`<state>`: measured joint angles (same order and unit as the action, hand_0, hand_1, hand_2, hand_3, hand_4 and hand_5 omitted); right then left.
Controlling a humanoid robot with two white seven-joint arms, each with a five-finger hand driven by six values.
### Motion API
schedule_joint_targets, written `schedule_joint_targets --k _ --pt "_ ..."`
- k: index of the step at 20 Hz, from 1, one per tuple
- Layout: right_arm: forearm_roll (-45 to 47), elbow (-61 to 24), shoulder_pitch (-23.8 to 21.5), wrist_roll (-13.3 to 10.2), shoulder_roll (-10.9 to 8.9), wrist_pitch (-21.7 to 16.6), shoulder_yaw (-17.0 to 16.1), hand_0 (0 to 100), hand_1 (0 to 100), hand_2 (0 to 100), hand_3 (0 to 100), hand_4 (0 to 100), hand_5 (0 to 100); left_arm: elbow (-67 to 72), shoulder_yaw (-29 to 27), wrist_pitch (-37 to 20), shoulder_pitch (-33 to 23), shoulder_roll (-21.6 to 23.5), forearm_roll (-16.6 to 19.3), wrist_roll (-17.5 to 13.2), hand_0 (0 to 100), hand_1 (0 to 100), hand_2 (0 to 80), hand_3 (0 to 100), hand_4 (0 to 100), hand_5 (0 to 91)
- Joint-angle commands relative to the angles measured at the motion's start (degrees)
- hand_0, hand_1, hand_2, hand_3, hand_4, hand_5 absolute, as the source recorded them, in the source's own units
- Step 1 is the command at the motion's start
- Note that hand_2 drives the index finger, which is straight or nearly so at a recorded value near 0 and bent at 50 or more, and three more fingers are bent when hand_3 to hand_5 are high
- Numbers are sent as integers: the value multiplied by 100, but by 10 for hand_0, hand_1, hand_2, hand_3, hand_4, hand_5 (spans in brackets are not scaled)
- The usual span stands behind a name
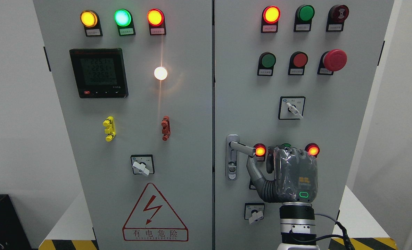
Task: Release door handle
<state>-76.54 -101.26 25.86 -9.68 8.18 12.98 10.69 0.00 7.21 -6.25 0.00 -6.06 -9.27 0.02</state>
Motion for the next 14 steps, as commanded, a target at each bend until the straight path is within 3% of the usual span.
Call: schedule_joint_targets --k 1,14 --pt "16 9 6 10 0 -6 -6 539 375 953 1000 964 1000 167 0 1 158 0 4 -2 120 556 0 0 0 0" --pt "130 9 15 10 -9 -15 3 565 364 942 1000 963 1000 167 0 1 158 0 -4 -2 120 556 0 0 0 0"
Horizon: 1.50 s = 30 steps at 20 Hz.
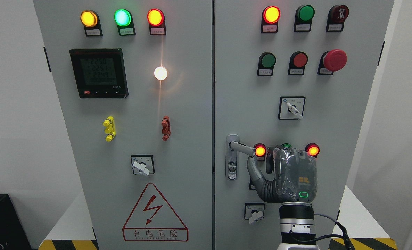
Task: Release door handle
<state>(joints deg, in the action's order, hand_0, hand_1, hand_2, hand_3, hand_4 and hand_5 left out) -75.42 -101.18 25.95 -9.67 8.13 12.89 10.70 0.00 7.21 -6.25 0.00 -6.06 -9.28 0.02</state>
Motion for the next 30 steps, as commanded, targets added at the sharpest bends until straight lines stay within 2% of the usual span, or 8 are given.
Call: schedule_joint_targets --k 1,17,28,30 --pt "19 2 6 9 -5 -6 -6 565 364 941 1000 963 1000 167 0 1 150 0 -4 -2 120 556 0 0 0 0" --pt "19 -24 -90 9 4 -41 55 579 347 931 1000 959 1000 167 0 1 158 0 -4 -2 120 556 0 0 0 0" --pt "80 -270 -319 0 -31 -85 73 492 370 893 1000 948 1000 167 0 1 158 0 -4 -2 120 556 0 0 0 0" --pt "80 -454 -433 -8 -31 -242 64 479 361 873 1000 937 1000 167 0 1 150 0 5 -2 120 556 0 0 0 0"
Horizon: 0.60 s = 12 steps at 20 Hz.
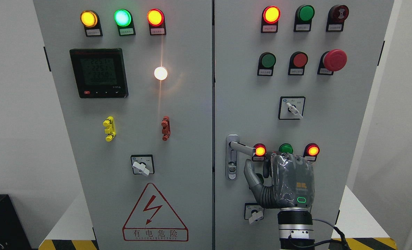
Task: Release door handle
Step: 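Open the right hand's fingers to let go of the handle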
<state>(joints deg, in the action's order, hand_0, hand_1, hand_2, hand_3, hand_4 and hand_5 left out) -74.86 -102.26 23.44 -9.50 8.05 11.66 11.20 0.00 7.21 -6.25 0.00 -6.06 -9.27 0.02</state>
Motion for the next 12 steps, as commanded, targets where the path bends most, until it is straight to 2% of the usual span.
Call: schedule_joint_targets --k 1,4,8,10,12 --pt "24 -442 -252 -17 -31 -181 13 477 358 867 1000 930 1000 167 0 1 149 0 -5 -2 120 556 0 0 0 0" --pt "24 -697 -349 -17 -40 -278 -13 459 326 815 999 899 953 167 0 1 158 0 4 -2 120 556 0 0 0 0" --pt "111 -1093 -507 -8 -49 -445 -57 435 278 762 942 871 916 167 0 1 158 0 4 -2 120 556 0 0 0 0" --pt "409 -1304 -638 -16 -84 -559 -74 425 258 715 911 839 878 167 0 1 149 0 4 -2 120 556 0 0 0 0" --pt "489 -1471 -823 -17 -137 -656 -153 424 213 667 837 773 799 167 0 1 149 0 -5 -2 120 556 0 0 0 0"
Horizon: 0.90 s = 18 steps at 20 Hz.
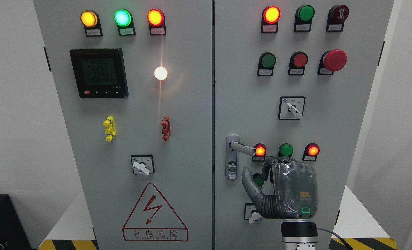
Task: Release door handle
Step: 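Open the right hand's fingers to let go of the handle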
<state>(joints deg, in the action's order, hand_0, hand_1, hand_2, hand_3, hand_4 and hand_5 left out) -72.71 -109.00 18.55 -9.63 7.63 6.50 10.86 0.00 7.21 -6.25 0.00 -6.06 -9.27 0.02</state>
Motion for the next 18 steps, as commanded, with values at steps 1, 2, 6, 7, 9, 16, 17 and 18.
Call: schedule_joint_targets --k 1,2,6,7,9,16,17,18 --pt "275 -851 -396 -4 -86 -271 -180 422 207 647 805 753 775 167 0 1 149 0 -4 -2 120 556 0 0 0 0" --pt "283 -860 -449 -4 -77 -429 -276 417 199 603 749 716 714 167 0 1 158 0 -4 -2 120 556 0 0 0 0" --pt "467 -878 -590 -65 -25 -1194 -803 398 187 468 632 614 564 167 0 1 158 0 -4 -2 120 556 0 0 0 0" --pt "520 -895 -607 -118 -25 -1282 -883 388 182 418 597 581 524 167 0 1 149 0 -4 -2 120 556 0 0 0 0" --pt "766 -1009 -703 -127 -33 -1510 -1032 379 182 360 544 533 468 167 0 1 158 0 -4 -2 120 556 0 0 0 0" --pt "943 -1071 -1011 -145 -16 -2450 -1726 361 148 123 256 246 172 167 0 1 158 0 -4 -2 120 556 0 0 0 0" --pt "960 -1071 -1038 -145 -16 -2582 -1806 359 143 80 208 203 132 167 0 1 158 0 4 -2 120 556 0 0 0 0" --pt "1056 -1071 -1073 -145 -7 -2662 -1841 359 141 64 184 183 117 167 0 1 158 0 5 -2 120 556 0 0 0 0"
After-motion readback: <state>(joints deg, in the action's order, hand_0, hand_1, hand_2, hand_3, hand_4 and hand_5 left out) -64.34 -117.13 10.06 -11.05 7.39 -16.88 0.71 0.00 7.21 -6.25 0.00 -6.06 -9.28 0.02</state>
